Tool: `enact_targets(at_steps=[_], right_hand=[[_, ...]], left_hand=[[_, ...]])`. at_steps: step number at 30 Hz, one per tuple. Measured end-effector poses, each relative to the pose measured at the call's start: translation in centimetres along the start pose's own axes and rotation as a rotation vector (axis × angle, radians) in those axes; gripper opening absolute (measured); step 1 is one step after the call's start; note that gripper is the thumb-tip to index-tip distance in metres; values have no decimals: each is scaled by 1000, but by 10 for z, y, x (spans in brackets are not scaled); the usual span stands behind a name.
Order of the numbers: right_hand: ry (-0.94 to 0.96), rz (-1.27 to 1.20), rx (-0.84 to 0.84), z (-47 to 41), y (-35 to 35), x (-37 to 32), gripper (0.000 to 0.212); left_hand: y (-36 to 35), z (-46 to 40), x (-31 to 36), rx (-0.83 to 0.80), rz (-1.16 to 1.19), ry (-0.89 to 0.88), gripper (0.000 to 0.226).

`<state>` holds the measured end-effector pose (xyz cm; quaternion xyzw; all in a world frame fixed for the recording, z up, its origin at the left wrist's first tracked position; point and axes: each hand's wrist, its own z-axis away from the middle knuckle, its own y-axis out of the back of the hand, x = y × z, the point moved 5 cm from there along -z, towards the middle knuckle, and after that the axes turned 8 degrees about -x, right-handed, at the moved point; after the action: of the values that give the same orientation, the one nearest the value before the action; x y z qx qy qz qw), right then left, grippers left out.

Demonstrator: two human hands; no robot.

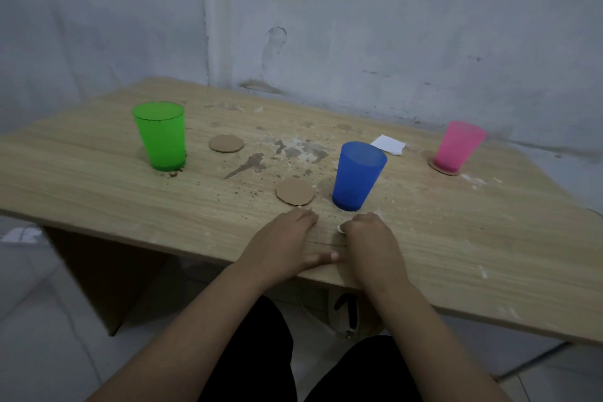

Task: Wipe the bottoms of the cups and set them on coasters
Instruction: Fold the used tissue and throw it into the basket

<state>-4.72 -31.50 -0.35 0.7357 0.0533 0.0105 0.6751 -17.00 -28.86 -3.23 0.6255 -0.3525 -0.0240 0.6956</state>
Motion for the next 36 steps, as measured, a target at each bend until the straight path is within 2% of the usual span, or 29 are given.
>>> enact_targets(at_steps=[5,10,13,16,22,26,29,33,36], right_hand=[[129,12,-99,19,1,2,31],[2,75,-19,13,0,22,31],[72,54,-44,10,-9,11,24],[109,-50,-40,21,-3,15,30],[-4,0,43,-5,-4,13,26],[149,-29,14,-8,-11,-12,27],[199,-138,-35,5,-11,3,27],[126,-51,-1,5,-6,24,31],[69,32,19,-12,-7,5,28]], left_hand=[[-4,2,-4,-25,-8,-22,92],[-5,0,-5,-25,-10,-10,93],[-7,1,-7,-1,-37,-13,97],[-8,1,-5,19,-86,-10,104],[-11,3,-1,1,-160,-39,103],[-13,2,-3,-19,-161,-31,104],[-14,1,-4,-53,-137,-22,110],[-13,2,-4,-74,-143,-11,112],[-13,2,-5,-61,-143,-15,110]])
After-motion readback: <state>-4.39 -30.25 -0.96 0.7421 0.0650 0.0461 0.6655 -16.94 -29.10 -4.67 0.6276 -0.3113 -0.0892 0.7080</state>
